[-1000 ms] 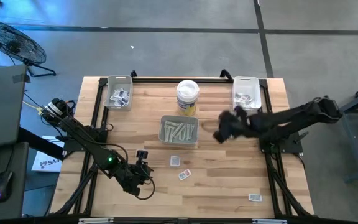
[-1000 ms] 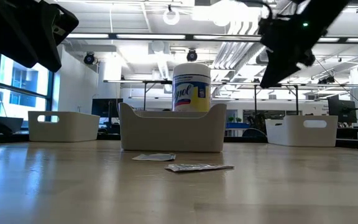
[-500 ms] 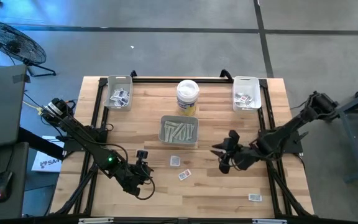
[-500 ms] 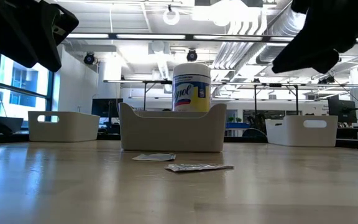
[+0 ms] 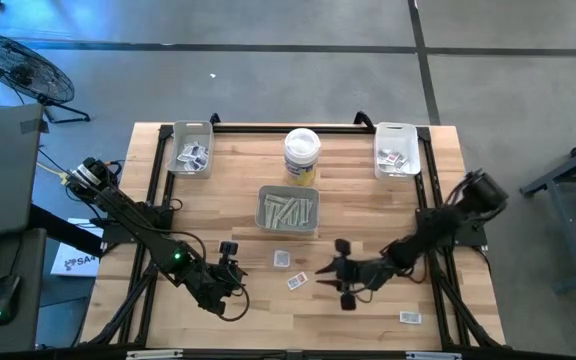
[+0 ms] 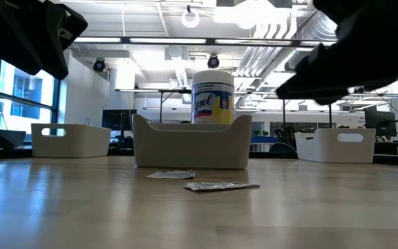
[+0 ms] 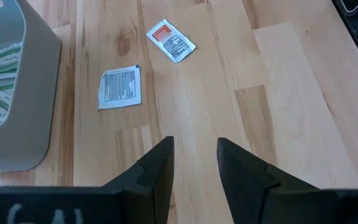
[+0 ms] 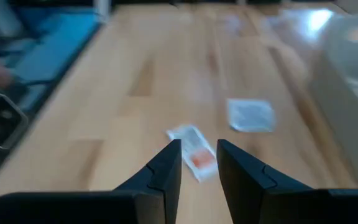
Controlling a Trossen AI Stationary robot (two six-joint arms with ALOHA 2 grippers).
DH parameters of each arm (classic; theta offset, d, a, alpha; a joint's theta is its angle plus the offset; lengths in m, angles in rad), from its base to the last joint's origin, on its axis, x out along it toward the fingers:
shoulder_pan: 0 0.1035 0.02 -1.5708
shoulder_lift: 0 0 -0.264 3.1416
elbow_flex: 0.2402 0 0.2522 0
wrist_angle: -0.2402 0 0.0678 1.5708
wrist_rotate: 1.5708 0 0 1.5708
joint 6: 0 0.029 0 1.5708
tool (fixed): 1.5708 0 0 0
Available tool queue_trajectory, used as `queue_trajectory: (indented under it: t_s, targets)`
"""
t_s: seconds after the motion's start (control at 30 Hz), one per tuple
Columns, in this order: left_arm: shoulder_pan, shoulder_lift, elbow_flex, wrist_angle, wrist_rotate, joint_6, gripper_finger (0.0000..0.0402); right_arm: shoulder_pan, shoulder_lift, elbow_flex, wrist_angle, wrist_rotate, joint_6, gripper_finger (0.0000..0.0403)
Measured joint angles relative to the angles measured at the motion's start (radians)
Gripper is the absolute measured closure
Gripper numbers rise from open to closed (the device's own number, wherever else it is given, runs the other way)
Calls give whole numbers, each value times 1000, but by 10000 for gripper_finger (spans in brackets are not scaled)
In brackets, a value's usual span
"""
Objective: Pick & Place First Aid Supplies
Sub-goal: Put the ointment pack into the white bin
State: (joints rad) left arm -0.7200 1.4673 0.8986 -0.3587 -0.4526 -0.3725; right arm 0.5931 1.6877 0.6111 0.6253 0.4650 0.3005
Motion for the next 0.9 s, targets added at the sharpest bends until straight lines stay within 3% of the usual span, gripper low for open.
queue_trajectory:
  t_s: [0.17,0.37,0.53,0.73,0.9]
  targets:
    - [0,0,0,0,0,0,282,-27,128,100,63,-76,-109,307]
    - [0,0,0,0,0,0,282,-75,227,274,-27,-191,-170,307]
    - [0,0,0,-1,0,0,282,-130,264,395,-210,-280,-183,307]
    - [0,0,0,-1,0,0,282,-175,298,455,-298,-339,-237,305]
    - [0,0,0,0,0,0,282,-188,342,485,-353,-395,-238,281]
